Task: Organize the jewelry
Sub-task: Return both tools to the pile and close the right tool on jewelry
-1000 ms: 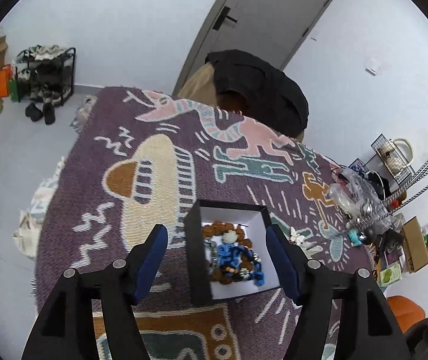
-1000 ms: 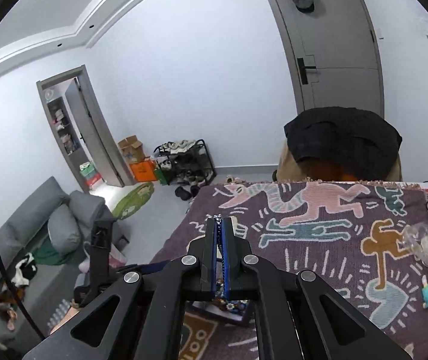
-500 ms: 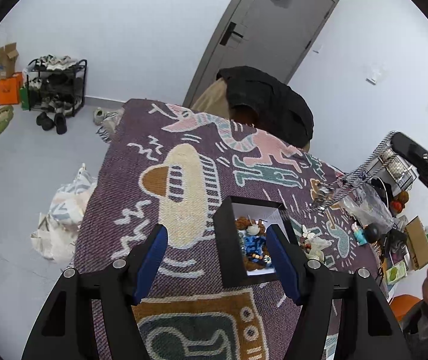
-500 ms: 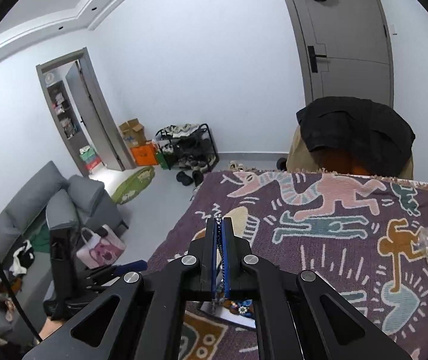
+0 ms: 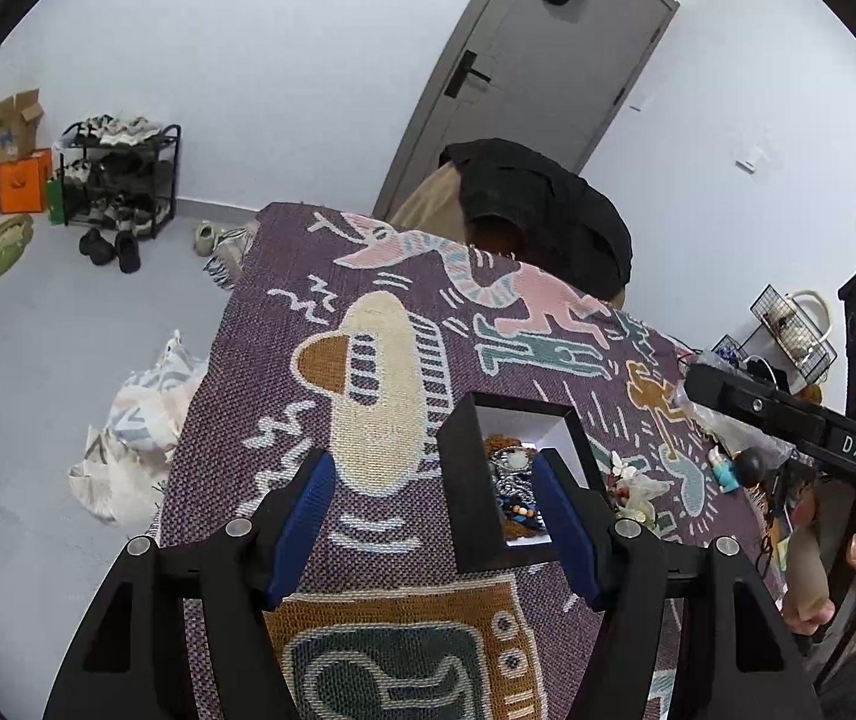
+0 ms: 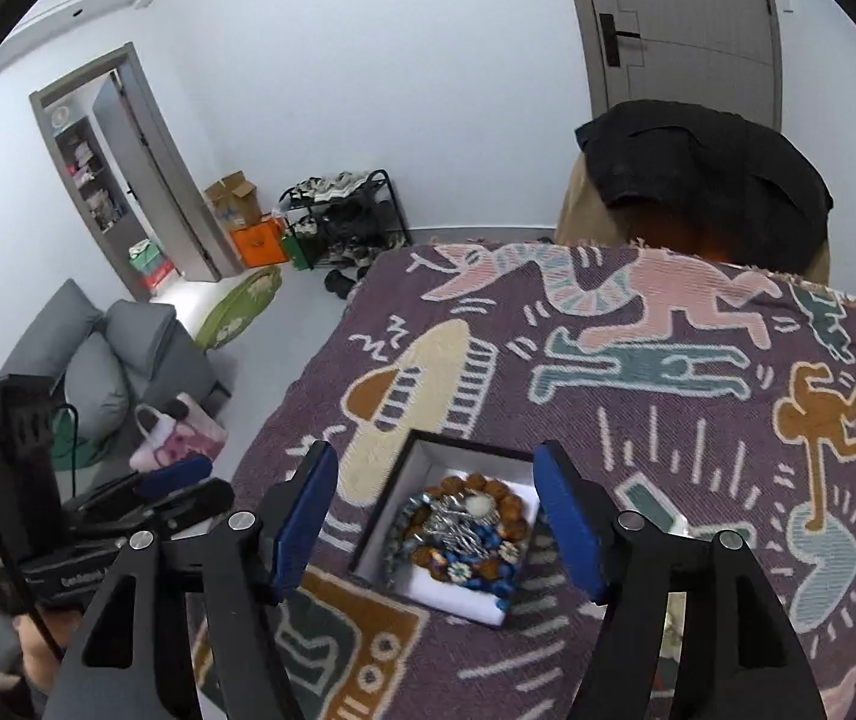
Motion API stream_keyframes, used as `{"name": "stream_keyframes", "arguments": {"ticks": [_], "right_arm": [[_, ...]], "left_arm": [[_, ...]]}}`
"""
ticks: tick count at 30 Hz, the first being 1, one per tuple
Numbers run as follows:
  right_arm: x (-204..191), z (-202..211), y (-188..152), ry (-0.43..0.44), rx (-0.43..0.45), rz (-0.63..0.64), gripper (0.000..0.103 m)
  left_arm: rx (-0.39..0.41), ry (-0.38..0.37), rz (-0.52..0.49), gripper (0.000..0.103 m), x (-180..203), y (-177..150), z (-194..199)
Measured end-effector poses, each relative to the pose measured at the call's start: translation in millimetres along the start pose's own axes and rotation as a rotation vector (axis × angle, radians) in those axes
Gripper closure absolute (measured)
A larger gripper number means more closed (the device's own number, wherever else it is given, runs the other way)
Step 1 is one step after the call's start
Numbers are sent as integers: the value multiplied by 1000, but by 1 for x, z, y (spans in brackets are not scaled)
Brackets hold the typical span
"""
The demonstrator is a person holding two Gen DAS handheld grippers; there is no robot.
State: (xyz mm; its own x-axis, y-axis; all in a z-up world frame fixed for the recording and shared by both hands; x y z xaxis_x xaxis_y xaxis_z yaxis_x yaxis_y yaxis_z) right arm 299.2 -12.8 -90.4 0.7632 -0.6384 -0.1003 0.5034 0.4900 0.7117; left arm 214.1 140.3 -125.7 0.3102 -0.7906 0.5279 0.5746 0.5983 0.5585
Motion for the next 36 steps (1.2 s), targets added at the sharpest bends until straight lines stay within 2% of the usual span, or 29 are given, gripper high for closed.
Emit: {"name": "stream_keyframes", "arguments": {"ticks": [3,5,8,22,28,34,36], "right_arm": [[13,13,-9,-30,2,-7,35],[23,19,-16,-38,2,-18,35],[37,28,-31,-46,-3,-41,34],[99,44,-100,-83,4,-169,34],[115,38,-118,-72,1,-220,40],[133,23,-127,-75,-9,-266,42],[139,15,-130,-80,-23,-271,48]], "left_arm": [[1,-5,-13,30,9,-1,-1],[8,-8,-25,18,18,-2,-2],[12,-17,-54,12,33,-5,-4],[-47,-75,-173,13,111,-40,-31],[-88,-97,-227,13,140,-56,-47],[-116,-94,-251,22,156,-66,-62],[-124,-91,-254,28,161,-67,-67]]}}
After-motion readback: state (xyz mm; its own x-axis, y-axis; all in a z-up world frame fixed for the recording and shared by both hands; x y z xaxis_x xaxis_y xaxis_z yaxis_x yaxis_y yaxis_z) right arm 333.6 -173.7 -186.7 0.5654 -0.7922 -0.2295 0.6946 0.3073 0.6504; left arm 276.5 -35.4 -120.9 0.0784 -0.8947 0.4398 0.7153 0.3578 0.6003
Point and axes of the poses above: each gripper's, at about its wrist camera, not at the fingertips, and z roughly against the way its jaws point, x to its right, y to its top, the point moved 10 cm from there along -z, roughly the way its jaws point, and after that the axes turned 13 degrees about z, right-handed, at the moved point
